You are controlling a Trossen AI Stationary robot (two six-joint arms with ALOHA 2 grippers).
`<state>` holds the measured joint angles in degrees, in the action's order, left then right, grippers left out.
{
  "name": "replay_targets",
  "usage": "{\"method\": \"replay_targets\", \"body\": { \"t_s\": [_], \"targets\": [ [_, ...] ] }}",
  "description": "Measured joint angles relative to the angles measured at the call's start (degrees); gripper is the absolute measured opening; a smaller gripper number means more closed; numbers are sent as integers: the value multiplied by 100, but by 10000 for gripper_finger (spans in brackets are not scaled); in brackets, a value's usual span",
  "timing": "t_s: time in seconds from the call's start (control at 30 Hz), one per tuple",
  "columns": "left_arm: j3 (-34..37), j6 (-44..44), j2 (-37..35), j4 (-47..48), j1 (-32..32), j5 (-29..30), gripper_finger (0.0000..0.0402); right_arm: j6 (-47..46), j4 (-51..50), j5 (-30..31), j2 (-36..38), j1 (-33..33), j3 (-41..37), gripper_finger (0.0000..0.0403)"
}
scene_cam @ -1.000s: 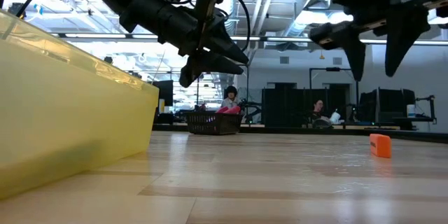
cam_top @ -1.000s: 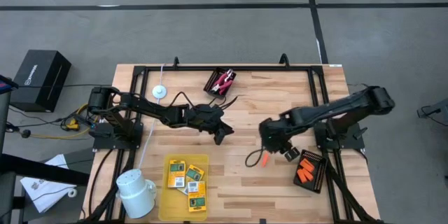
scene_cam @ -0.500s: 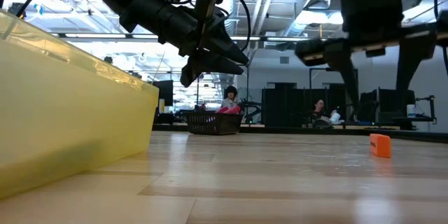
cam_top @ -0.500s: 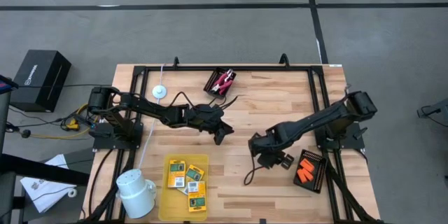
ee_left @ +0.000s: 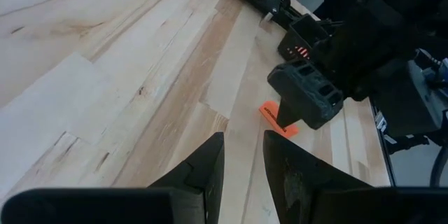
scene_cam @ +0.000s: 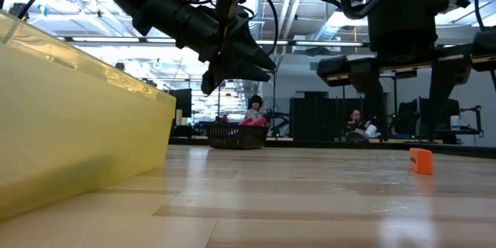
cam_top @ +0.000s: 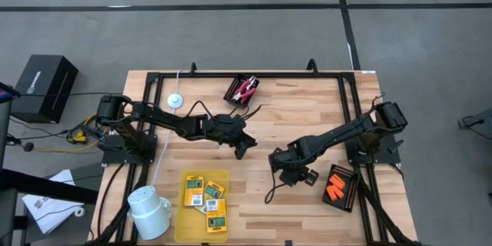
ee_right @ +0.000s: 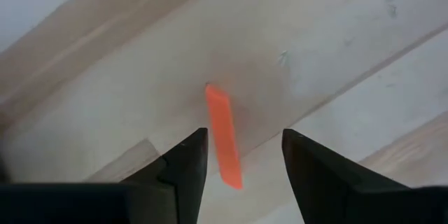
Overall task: Pick & Place School Supplies
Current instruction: Put the orange eraser into the bottom black bin
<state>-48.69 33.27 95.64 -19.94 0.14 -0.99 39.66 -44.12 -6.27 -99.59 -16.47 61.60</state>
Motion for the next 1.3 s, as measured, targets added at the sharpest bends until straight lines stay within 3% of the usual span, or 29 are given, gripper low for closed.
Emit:
{"method": "replay_targets", "body": {
  "t_s": [0.83,0.93,1.07,1.3],
  "targets": [
    [4,-147,0,-70,0,-4,95,-85,419,-287,-426,20,-347,167],
    [4,-150,0,-72,0,-4,95,-149,555,-255,-428,86,-410,129],
    [4,-150,0,-74,0,-4,95,-264,591,-225,-439,231,-415,27],
    [4,-132,0,-103,0,88,95,-519,311,-284,-415,455,-282,23]
  ]
}}
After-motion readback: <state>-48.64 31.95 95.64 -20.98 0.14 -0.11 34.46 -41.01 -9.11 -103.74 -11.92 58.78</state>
